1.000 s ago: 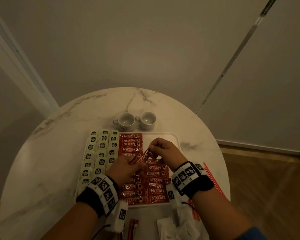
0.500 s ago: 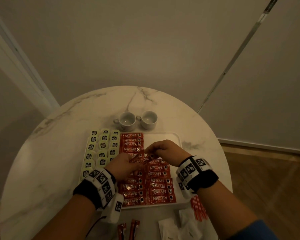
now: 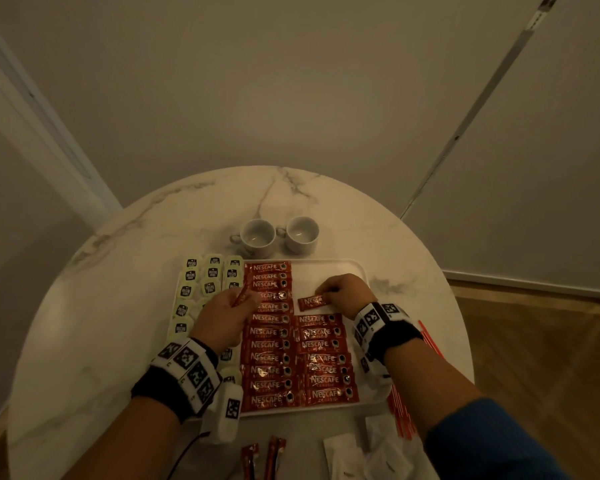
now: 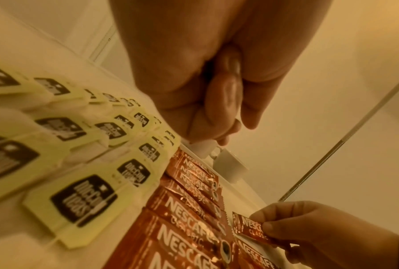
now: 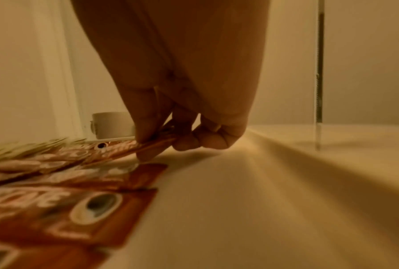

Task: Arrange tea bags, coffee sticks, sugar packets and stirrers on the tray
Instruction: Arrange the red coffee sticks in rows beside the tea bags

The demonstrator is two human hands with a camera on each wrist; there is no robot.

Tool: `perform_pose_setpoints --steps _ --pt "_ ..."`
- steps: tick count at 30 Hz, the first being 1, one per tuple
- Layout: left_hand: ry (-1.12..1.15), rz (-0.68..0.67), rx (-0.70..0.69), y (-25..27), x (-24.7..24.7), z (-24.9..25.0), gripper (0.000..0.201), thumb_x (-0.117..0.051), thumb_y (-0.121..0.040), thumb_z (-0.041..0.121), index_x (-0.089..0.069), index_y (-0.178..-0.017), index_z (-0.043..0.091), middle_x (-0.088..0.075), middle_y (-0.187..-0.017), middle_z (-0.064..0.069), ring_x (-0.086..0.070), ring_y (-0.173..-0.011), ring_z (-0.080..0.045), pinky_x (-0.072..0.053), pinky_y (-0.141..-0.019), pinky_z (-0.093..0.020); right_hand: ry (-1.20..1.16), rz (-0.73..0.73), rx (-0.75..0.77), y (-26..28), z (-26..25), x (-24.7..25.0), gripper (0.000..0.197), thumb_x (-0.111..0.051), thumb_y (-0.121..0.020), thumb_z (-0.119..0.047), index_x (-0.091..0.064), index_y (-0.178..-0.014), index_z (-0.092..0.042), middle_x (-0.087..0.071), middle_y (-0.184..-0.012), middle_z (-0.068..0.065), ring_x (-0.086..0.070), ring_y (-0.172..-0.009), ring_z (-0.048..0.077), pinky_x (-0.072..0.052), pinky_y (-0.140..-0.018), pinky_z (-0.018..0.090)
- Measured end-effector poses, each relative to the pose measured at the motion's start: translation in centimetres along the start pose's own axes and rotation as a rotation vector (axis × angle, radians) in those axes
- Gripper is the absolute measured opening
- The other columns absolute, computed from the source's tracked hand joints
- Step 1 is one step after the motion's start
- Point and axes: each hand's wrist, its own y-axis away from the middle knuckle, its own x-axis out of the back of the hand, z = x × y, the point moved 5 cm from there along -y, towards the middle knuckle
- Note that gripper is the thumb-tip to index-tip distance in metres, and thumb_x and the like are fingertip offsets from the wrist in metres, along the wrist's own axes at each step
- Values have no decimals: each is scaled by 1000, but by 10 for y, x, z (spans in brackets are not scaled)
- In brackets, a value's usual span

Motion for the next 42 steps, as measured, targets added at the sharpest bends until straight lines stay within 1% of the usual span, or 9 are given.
perform_pose_setpoints --steps 6,12,27,29,31,33,36,38,42 --pt "-63 -29 -3 2 -1 -3 18 -60 -92 30 -62 -91 12 -46 -45 11 -38 -33 -2 -31 -41 -21 29 33 0 -6 1 -6 8 -65 -87 -12 -73 -87 -14 -67 -89 -3 -61 -87 13 -49 -82 26" --pt "-18 -54 17 13 -9 2 15 -56 -95 20 -61 -96 6 -49 -37 12 -42 -30 2 -32 -34 -11 120 18 24 -5 1 -8 8 -67 -84 -14 -71 -82 -21 -60 -85 -10 -62 -90 14 -52 -87 31" --pt "-36 -68 68 9 -13 -11 21 -59 -94 25 -62 -102 6 -46 -38 9 -38 -29 -1 -31 -33 -17 202 -2 75 -6 1 -14 12 -69 -82 -17 -74 -85 -28 -60 -94 -5 -60 -93 17 -53 -88 38" --pt "-51 -68 50 8 -12 -11 21 -61 -93 27 -63 -102 8 -53 -46 4 -48 -34 -8 -41 -37 -20 203 -3 79 -6 1 -15 14 -67 -84 -16 -74 -85 -29 -59 -95 -6 -60 -93 16 -53 -88 37" --pt "-59 -75 37 7 -11 -12 20 -64 -90 32 -67 -101 15 -69 -73 -15 -68 -62 -29 -59 -60 -42 199 -6 83 -6 2 -15 16 -67 -84 -16 -74 -83 -30 -60 -96 -5 -60 -93 16 -53 -88 37" --pt "-50 -86 55 7 -13 -13 18 -65 -89 33 -68 -98 18 -71 -85 -18 -69 -73 -36 -58 -73 -53 193 -9 83 -6 3 -15 17 -67 -83 -16 -74 -82 -31 -60 -97 -5 -60 -92 16 -54 -88 37" --pt "-78 -82 41 7 -15 -10 14 -62 -91 29 -65 -97 17 -55 -61 7 -49 -51 -9 -44 -69 -32 188 -12 89 -6 4 -16 15 -67 -83 -18 -75 -86 -30 -60 -97 -5 -60 -92 16 -54 -87 38" --pt "-97 -75 27 6 -16 -9 9 -61 -91 25 -65 -96 18 -50 -62 9 -43 -52 -7 -38 -70 -29 136 6 88 -5 5 -15 13 -65 -85 -20 -75 -90 -27 -61 -99 -3 -60 -94 17 -52 -90 37" --pt "-44 -129 54 7 -21 -5 13 -48 -92 8 -52 -102 16 -45 -65 0 -37 -46 -9 -32 -45 -23 -34 79 100 4 0 -1 16 -60 -92 -22 -73 -100 -20 -63 -107 -1 -57 -98 14 -47 -93 32"
